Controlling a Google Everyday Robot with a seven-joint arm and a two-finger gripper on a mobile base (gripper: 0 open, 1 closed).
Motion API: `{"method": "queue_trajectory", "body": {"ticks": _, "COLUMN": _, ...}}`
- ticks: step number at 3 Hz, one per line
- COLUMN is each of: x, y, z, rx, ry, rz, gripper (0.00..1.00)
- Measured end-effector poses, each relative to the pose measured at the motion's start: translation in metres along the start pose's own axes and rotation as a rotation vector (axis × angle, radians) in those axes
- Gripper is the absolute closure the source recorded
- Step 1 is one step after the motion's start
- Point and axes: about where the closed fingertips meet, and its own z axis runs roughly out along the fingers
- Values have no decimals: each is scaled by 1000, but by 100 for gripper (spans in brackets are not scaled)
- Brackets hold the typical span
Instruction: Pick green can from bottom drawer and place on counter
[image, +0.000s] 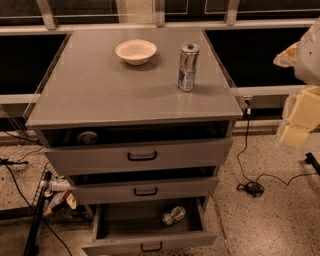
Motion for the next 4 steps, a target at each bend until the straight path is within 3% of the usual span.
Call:
{"method": "queue_trajectory", "body": {"ticks": 1, "x": 0, "y": 0, "z": 0, "rx": 0, "ry": 0, "rz": 0, "gripper": 0}}
{"method": "queue_trajectory", "body": {"ticks": 2, "x": -5, "y": 3, "z": 9, "rx": 22, "ry": -32, "rz": -54, "gripper": 0}}
{"method": "queue_trajectory", "body": {"ticks": 3, "x": -14, "y": 13, "z": 39, "rx": 55, "ry": -92, "rz": -153, "gripper": 0}}
{"method": "queue_trajectory", "body": {"ticks": 4, "x": -20, "y": 21, "z": 68, "rx": 82, "ry": -140, "rz": -215, "gripper": 0}}
